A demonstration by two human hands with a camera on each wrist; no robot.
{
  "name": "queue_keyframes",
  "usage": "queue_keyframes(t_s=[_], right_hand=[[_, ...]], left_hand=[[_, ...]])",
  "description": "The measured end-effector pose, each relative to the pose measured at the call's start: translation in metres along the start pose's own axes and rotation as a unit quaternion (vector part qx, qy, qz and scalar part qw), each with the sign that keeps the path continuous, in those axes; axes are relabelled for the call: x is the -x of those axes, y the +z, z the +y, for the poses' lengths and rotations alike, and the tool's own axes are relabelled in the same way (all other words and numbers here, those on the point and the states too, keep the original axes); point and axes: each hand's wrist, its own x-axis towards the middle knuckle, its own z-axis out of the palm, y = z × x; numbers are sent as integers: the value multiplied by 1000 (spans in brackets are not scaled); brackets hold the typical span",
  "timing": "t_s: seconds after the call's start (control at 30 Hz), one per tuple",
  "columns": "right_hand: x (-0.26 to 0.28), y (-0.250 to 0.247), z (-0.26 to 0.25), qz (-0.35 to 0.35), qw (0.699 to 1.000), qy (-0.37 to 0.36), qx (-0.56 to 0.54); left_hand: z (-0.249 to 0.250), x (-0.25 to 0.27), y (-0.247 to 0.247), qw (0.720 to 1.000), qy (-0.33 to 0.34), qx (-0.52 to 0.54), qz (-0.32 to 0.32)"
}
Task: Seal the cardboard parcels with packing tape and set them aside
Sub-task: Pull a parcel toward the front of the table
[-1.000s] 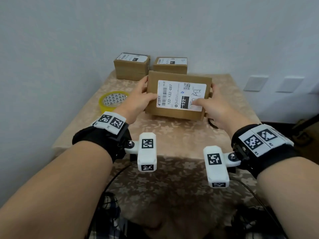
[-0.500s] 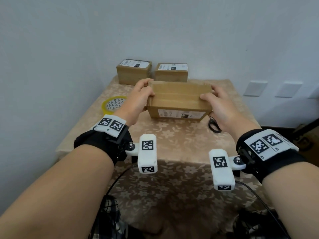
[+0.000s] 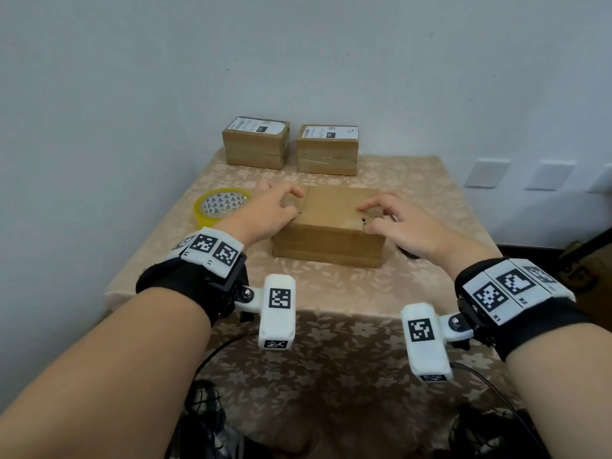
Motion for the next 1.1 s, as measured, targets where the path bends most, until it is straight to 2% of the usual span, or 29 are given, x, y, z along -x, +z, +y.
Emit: queue_keyframes(t_s=[0.17,0.33,0.5,0.67,0.83,1.0,1.1], right_hand=[[1,-6,-1,10,998,-46,34],[-2,-6,-3,-31,994,-66,83],[-1,-7,-5,-56,989,-69,122],[0,-9,-10,-71,983,-68,153],[0,-3,-12,-91,976,-54,189],[-6,3,-13,-30,983,-95,152],[-8,3,-13,-18,987,-105,118]], left_hand=[[11,0,9,984,92,-150,-22],[18,-5,26,972,118,-187,-82],[16,-4,19,958,160,-200,-126],[18,-3,19,957,161,-208,-123],[21,-5,20,944,181,-247,-119],[29,-3,22,939,205,-269,-64],[22,-7,26,949,231,-212,-45]])
